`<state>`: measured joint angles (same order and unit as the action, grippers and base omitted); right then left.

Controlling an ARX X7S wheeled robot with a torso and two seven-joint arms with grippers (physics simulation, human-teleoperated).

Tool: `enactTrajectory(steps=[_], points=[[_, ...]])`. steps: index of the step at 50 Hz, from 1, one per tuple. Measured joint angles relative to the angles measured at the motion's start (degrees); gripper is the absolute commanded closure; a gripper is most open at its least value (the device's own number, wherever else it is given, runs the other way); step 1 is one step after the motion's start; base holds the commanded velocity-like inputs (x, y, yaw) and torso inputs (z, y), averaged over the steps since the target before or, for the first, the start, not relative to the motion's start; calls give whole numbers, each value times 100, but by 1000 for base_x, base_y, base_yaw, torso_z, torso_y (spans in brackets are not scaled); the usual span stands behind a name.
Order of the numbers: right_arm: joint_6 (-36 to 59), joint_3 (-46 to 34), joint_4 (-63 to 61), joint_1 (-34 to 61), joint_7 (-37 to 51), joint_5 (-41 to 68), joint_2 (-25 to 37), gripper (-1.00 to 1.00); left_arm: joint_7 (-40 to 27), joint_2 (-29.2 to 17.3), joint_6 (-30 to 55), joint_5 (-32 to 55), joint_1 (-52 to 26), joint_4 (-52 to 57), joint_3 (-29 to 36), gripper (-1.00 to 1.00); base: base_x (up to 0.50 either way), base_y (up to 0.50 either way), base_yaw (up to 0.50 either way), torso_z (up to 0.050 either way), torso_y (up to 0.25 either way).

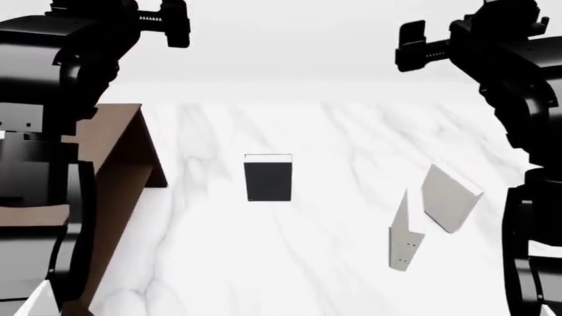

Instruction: Pick up the book on the right and place it under the cabinet shelf.

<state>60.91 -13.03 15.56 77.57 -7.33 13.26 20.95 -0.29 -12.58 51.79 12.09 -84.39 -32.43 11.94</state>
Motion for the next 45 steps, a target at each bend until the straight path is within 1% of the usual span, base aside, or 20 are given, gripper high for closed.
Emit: enactTrajectory(steps=[34, 45], points=[[316, -90, -196, 57, -88, 9, 361, -100, -41, -10, 117, 55, -25, 7, 63, -100, 0, 0, 0, 0, -230], [449, -279, -236, 188, -225, -15, 551, -100, -25, -37, 162, 101, -22, 52, 59, -100, 0, 0, 0, 0, -15]])
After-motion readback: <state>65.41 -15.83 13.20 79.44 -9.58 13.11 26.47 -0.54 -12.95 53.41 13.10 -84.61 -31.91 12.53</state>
